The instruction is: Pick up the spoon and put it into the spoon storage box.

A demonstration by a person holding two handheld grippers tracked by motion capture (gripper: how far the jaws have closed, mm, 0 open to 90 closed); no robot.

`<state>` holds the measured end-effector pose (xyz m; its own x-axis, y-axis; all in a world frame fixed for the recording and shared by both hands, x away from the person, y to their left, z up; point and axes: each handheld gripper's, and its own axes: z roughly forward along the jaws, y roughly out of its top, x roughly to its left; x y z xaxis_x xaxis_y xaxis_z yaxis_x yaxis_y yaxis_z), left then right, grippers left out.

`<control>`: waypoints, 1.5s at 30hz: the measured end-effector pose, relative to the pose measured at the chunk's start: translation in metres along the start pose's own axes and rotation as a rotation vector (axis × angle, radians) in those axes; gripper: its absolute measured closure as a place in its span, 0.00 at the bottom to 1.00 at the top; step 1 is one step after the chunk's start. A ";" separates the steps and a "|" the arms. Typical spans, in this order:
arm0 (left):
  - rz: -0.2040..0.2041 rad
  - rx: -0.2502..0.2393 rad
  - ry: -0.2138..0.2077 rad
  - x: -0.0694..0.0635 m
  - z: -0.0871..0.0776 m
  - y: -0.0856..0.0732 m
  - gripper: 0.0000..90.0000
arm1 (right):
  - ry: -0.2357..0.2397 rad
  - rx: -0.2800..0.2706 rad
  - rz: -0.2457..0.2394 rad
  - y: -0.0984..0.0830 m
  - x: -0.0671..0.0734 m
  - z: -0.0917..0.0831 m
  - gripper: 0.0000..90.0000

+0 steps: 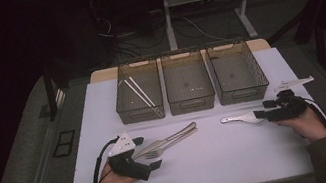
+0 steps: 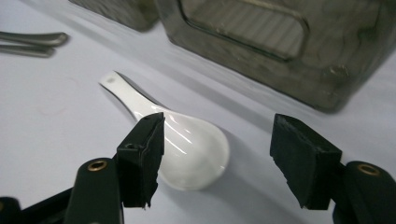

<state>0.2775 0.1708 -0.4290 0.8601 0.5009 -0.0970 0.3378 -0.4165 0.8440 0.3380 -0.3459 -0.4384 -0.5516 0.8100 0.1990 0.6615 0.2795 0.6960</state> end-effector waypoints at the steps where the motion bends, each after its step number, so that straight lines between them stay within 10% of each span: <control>1: -0.001 -0.004 0.000 0.000 0.000 0.000 0.00 | -0.004 0.005 0.006 -0.001 -0.002 0.002 0.39; 45: 0.007 -0.002 -0.003 -0.002 0.000 0.001 0.00 | 0.073 0.122 -0.184 -0.002 0.018 0.013 0.71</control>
<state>0.2760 0.1698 -0.4277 0.8637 0.4954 -0.0925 0.3306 -0.4186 0.8458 0.3335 -0.3252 -0.4457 -0.7011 0.7014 0.1285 0.6000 0.4829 0.6378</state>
